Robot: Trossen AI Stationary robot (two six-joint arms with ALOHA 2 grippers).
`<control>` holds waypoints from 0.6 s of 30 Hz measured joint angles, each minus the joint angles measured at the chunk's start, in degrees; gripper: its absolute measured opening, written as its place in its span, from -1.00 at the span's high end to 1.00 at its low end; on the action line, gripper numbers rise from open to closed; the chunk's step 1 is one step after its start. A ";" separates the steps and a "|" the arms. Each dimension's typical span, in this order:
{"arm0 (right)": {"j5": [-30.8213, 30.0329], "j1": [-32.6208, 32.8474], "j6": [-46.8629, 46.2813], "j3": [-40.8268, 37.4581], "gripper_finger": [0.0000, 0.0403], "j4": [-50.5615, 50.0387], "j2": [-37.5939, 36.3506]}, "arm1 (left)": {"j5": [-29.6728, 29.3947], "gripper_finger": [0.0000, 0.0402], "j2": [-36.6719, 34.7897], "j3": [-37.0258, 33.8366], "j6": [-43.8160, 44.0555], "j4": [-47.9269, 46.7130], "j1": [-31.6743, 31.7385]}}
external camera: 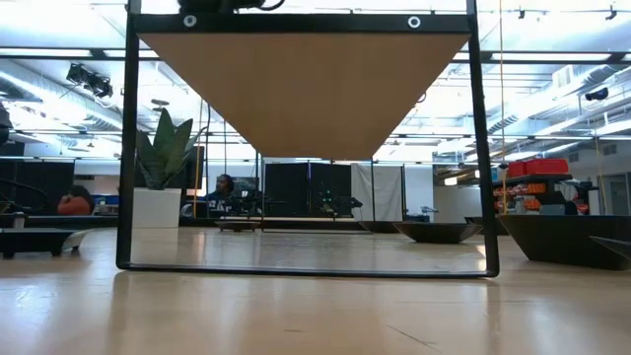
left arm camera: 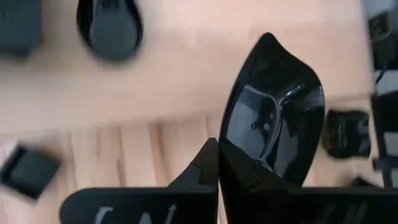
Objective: Pick & Place Mini shaped plates
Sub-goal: Put the leaf shaped plate on the shelf
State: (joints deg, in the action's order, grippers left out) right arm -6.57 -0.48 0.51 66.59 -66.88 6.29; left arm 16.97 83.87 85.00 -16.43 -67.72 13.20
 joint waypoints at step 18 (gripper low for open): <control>0.00 0.01 0.02 0.00 0.83 0.01 0.01 | 5.83 0.99 11.71 10.39 -7.45 6.56 -1.21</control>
State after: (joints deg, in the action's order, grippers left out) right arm -6.57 -0.47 0.54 66.59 -66.87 6.31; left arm 22.79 95.58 95.39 -23.88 -61.16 11.99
